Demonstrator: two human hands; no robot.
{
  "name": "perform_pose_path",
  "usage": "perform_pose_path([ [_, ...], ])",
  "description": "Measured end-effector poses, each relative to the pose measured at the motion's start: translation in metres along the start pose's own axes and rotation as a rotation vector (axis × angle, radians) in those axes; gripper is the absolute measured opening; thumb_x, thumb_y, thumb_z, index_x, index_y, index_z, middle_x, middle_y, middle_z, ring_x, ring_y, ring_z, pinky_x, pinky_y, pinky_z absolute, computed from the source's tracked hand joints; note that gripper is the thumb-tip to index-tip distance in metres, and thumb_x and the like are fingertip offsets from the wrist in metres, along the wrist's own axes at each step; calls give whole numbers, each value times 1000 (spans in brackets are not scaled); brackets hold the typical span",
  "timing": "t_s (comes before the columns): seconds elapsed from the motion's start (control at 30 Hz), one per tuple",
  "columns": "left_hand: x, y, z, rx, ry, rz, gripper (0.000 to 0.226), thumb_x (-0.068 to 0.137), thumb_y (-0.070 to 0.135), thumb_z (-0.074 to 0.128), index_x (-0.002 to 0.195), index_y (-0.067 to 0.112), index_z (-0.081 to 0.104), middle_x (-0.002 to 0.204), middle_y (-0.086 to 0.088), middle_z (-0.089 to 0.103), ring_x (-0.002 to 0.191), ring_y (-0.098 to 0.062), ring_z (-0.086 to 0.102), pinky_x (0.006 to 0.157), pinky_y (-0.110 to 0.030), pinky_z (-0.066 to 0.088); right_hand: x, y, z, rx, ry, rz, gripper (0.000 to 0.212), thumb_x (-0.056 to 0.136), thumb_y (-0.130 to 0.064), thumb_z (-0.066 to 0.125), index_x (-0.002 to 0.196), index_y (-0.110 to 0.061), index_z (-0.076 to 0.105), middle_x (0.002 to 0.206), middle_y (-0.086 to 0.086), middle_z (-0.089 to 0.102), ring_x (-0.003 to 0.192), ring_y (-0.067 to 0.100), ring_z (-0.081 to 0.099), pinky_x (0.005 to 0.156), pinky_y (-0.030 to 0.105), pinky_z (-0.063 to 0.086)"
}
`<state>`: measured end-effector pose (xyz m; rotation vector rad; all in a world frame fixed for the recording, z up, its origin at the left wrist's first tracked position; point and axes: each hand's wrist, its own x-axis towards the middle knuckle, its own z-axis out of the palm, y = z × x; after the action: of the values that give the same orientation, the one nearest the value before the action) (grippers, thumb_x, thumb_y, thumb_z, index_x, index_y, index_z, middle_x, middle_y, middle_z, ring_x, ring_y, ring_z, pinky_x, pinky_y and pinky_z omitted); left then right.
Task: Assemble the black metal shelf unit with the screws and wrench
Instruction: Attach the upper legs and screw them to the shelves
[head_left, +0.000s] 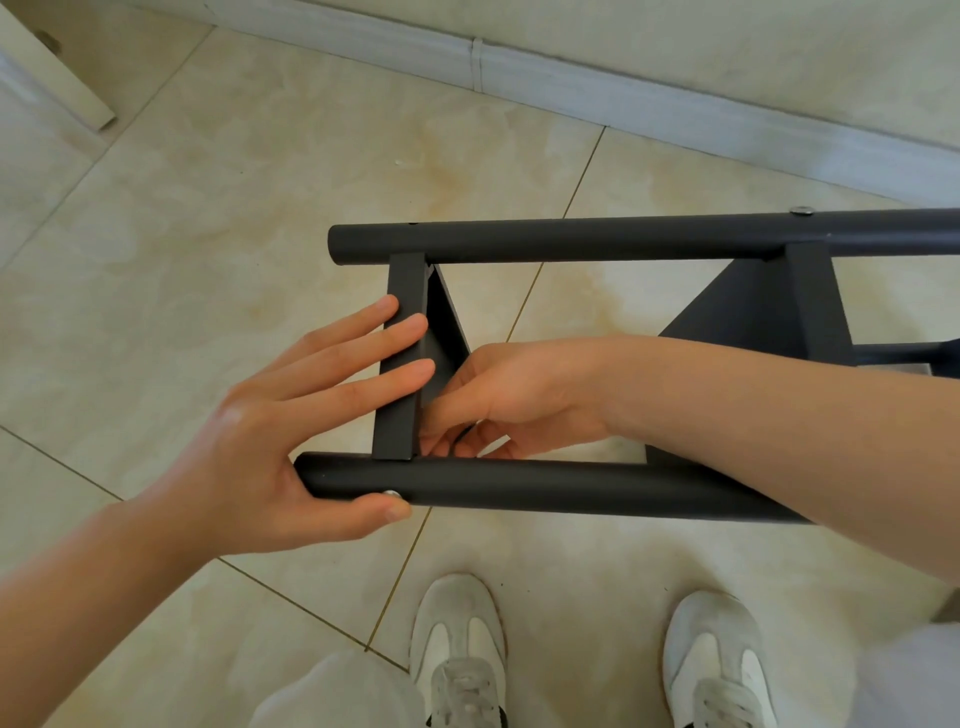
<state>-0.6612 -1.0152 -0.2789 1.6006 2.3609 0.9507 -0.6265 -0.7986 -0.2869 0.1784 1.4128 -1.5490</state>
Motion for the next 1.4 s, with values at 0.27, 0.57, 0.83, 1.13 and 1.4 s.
perform_pose_path([
  [0.27,-8,7,1,-52,-48,-98,75,93,54,63,147,4,45,162,-4,35,153,-31,24,123,-39,26,-10,-3,0,6,-31,-56,17,94,-20,61,100,-10,73,90,3,73,86,17,65,82,29,57],
  [0.57,-28,41,27,-505,302,-470,72,74,29,82,139,47,55,140,14,61,131,-9,56,102,-21,48,-54,1,3,-489,296,-155,24,97,-35,56,115,-29,70,96,-14,74,88,-3,68,87,21,55],
  [0.83,-25,71,64,-791,739,-800,73,68,35,89,132,47,57,121,9,73,112,-10,69,84,-16,55,-93,15,16,-664,402,-230,25,96,-34,57,119,-32,66,93,-20,69,80,-10,65,63,4,46],
  [1.13,-3,83,71,-1099,651,-1007,46,66,78,72,110,66,63,132,26,62,138,-7,45,122,-40,24,-140,22,30,-1052,672,-126,32,98,-19,52,127,-33,54,111,-9,64,96,12,61,88,34,53],
  [1.4,4,86,56,-1066,582,-989,50,71,66,63,119,55,59,129,18,67,131,-5,52,124,-43,22,-144,25,26,-1159,719,-112,45,96,-4,48,128,-35,48,115,-5,60,98,17,58,82,32,53],
])
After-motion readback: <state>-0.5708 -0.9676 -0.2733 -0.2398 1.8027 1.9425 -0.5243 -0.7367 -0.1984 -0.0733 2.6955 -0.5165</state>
